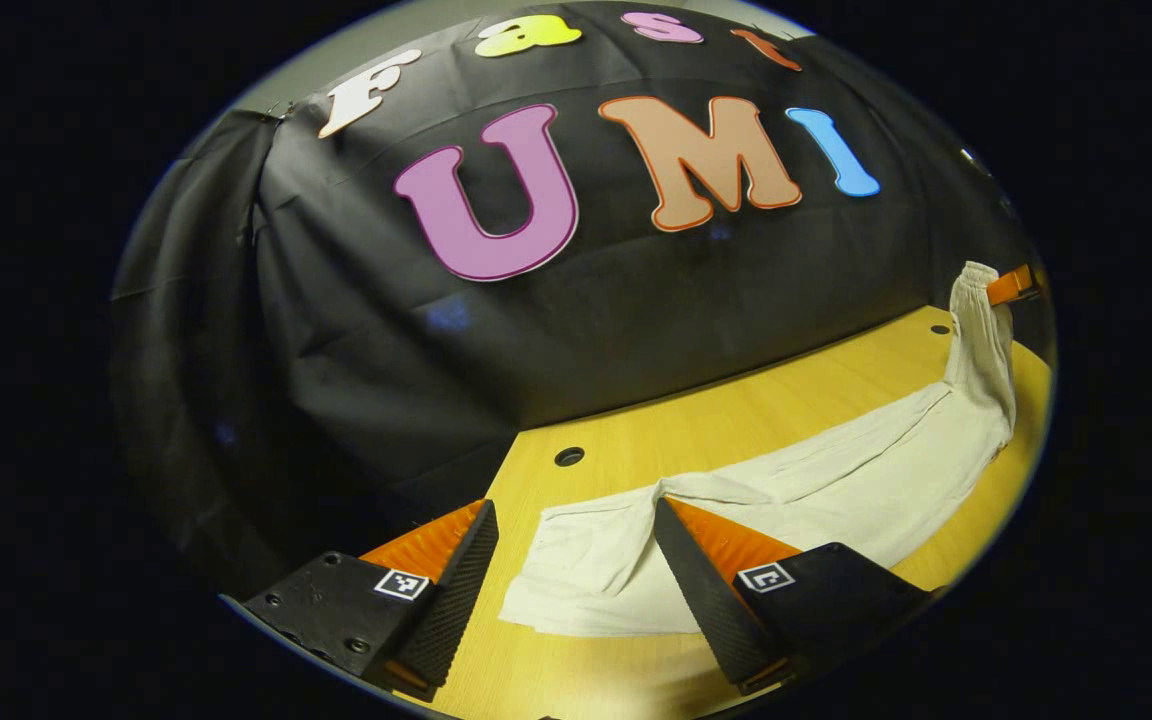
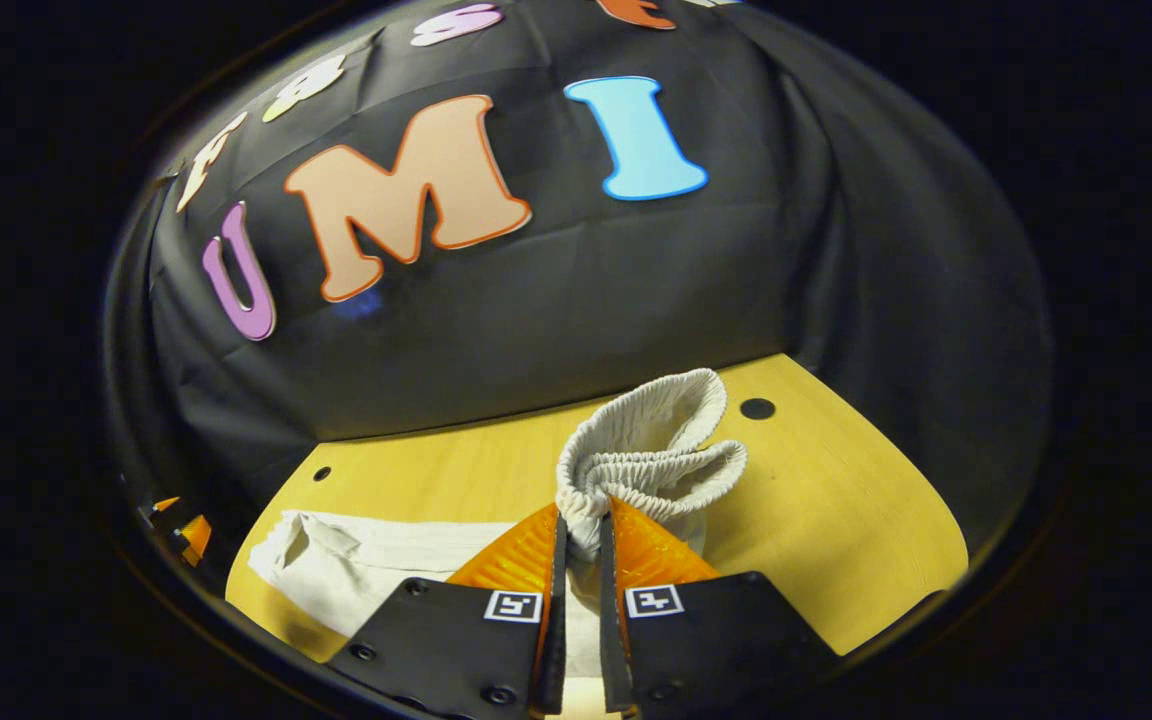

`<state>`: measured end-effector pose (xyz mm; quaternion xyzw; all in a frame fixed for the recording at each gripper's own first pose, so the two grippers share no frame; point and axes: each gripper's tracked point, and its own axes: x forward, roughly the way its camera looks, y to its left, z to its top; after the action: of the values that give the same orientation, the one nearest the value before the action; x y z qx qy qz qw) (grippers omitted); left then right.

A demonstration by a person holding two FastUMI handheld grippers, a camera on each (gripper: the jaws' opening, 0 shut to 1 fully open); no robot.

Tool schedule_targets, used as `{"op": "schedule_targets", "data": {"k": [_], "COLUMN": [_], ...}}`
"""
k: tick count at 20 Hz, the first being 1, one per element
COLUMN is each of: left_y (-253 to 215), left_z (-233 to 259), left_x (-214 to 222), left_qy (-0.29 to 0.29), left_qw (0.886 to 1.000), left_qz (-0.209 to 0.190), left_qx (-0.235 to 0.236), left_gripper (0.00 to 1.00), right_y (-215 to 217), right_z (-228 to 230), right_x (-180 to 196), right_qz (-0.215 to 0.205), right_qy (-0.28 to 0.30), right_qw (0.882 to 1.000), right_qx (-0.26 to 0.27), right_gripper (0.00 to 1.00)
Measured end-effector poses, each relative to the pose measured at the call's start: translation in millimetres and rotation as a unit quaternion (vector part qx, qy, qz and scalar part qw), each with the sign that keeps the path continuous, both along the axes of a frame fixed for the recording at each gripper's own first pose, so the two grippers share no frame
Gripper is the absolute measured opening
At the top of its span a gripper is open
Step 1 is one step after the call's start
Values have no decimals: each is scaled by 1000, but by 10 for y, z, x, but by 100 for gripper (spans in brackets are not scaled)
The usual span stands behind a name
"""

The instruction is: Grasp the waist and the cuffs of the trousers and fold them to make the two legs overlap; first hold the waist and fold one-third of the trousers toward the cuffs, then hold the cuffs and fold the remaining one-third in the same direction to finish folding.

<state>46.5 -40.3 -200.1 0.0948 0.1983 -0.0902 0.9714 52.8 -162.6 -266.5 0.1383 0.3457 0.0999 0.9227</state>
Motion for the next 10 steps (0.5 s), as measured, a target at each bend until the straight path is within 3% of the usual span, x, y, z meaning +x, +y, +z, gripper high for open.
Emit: {"op": "schedule_targets", "data": {"k": [10], "left_y": [624], "left_z": [-218], "left_x": [-89], "left_qy": [17], "left_qw": [1000], "left_qz": [21], "left_qx": [6], "left_gripper": [95], "right_y": [42], "right_z": [-105], "right_x": [-7], "right_qz": [96], "right_qy": [-3], "right_qw": [995], "right_qx": [8], "right_gripper": [16]}}
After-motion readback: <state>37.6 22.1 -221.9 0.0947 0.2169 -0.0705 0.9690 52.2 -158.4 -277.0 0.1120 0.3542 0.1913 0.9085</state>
